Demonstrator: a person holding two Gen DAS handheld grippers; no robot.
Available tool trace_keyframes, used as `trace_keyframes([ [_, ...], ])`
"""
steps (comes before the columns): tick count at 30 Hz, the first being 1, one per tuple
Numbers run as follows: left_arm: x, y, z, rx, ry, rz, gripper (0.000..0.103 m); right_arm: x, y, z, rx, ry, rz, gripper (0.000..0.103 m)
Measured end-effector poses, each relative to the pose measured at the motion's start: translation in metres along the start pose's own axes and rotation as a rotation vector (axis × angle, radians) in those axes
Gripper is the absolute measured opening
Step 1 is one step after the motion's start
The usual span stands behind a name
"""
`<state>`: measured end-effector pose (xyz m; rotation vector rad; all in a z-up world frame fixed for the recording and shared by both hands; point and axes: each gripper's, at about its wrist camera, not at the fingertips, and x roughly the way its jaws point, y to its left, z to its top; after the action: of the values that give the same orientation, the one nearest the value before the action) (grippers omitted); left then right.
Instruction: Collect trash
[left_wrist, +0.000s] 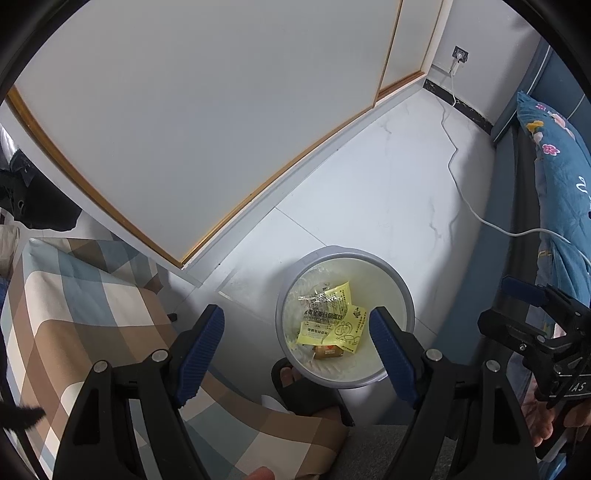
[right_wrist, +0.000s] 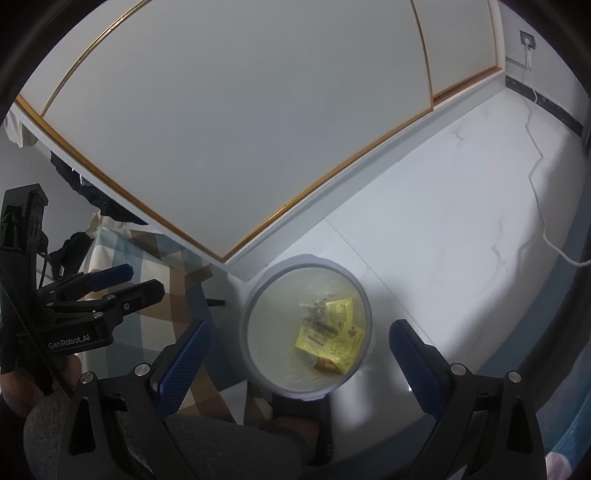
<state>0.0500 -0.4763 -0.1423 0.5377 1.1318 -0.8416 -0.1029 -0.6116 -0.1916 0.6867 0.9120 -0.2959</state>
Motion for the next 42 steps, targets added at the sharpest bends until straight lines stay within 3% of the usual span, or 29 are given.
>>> trace_keyframes([
  [42, -0.002, 0.002, -0.002, -0.012, -0.003, -0.006, 0.078, -0.011, -0.004, 0.000, 0.015, -0.010, -0.037, 0.098],
])
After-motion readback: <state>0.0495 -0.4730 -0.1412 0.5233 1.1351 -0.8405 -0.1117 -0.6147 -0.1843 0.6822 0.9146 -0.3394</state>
